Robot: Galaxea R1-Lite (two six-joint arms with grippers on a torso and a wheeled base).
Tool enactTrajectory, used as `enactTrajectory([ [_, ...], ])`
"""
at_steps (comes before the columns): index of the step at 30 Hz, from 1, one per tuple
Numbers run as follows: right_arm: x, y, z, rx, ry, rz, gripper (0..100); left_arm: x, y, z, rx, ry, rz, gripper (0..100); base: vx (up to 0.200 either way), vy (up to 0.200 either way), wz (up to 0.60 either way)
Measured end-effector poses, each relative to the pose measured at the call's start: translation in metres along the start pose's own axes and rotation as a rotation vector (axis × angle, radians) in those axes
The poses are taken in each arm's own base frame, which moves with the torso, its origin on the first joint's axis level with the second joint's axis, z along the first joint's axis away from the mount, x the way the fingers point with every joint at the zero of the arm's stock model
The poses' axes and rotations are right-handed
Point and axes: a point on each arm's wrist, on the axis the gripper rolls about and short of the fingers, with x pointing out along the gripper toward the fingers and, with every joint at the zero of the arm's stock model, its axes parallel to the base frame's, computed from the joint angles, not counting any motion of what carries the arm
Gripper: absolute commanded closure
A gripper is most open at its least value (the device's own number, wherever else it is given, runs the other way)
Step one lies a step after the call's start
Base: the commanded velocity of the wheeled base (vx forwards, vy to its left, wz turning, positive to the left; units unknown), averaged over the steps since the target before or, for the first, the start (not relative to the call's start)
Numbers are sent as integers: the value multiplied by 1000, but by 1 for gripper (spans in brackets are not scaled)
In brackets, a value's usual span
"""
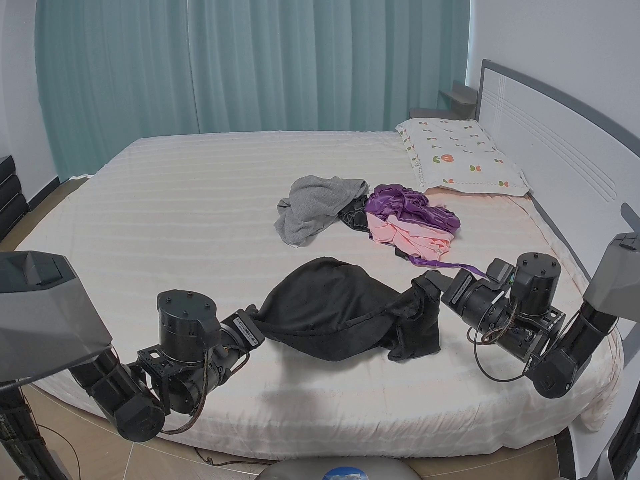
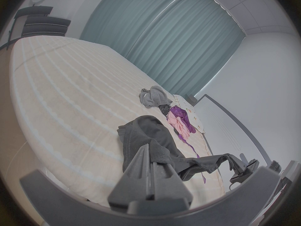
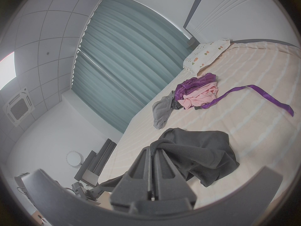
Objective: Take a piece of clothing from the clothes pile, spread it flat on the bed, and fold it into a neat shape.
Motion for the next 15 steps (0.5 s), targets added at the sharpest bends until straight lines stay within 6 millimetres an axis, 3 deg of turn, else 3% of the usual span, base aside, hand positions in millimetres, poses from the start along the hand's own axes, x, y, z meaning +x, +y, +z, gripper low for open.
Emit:
enactTrajectory([
  [15,0,0,0,-2,-9,9,100,-2,-2,-1,-3,22,-23,100,0,200,0],
])
